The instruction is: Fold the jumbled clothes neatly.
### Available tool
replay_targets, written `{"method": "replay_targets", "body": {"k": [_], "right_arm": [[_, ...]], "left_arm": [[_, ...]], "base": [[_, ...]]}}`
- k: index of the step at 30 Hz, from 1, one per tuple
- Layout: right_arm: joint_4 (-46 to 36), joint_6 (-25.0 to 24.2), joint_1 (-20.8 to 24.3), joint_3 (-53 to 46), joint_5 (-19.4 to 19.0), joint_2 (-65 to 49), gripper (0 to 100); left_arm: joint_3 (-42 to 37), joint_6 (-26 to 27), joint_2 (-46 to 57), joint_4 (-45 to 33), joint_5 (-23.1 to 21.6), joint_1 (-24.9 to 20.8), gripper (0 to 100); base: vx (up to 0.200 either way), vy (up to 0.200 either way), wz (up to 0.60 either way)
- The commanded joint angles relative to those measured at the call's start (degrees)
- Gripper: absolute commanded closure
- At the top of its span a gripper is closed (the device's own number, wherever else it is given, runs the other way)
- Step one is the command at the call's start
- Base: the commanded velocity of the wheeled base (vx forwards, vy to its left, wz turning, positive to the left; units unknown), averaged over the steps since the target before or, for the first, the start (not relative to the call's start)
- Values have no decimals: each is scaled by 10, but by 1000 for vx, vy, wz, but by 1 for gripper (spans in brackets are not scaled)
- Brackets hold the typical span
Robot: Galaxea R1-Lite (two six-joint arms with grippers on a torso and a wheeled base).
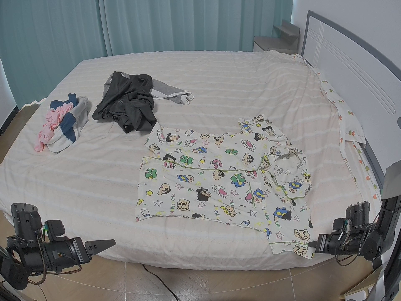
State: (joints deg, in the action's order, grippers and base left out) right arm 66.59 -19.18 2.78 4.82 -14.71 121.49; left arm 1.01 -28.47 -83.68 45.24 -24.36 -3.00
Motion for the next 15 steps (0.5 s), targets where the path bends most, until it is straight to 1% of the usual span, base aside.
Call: {"method": "replay_targets", "body": {"k": [1, 2, 3, 4, 5, 7, 9, 10, 11, 12, 13, 15], "right_arm": [[0, 3, -1, -1, 1, 1, 100], [0, 3, -1, -1, 1, 1, 100], [1, 5, -1, -3, 2, 1, 100], [1, 8, 0, -4, 3, 1, 100], [4, 11, 1, -6, 4, 0, 100], [7, 15, 3, -8, 4, -1, 100], [7, 16, 3, -9, 5, -1, 100], [7, 16, 3, -9, 5, 0, 100], [7, 16, 0, -10, 5, 1, 100], [7, 16, 0, -11, 5, 1, 100], [7, 16, -1, -14, 6, 1, 100], [7, 17, -3, -15, 5, 1, 100]], "left_arm": [[8, -64, -7, 4, 30, -47, 0], [10, -68, -9, 3, 32, -50, 0], [34, -113, -30, 2, 65, -82, 0], [51, -140, -54, 2, 93, -105, 0], [65, -158, -80, 2, 124, -126, 0], [104, -193, -151, 4, 205, -170, 0], [145, -224, -222, 5, 274, -203, 0], [158, -236, -243, 5, 291, -211, 0], [189, -262, -289, 6, 324, -224, 0], [195, -266, -296, 5, 330, -226, 0], [217, -276, -328, 5, 342, -228, 0], [226, -278, -337, 4, 340, -230, 0]], "base": [[0, 0, 0], [0, 0, 0], [0, 0, 0], [0, 0, 0], [0, 0, 0], [0, 0, 0], [0, 0, 0], [0, 0, 0], [0, 0, 0], [0, 0, 0], [0, 0, 0], [0, 0, 0]]}}
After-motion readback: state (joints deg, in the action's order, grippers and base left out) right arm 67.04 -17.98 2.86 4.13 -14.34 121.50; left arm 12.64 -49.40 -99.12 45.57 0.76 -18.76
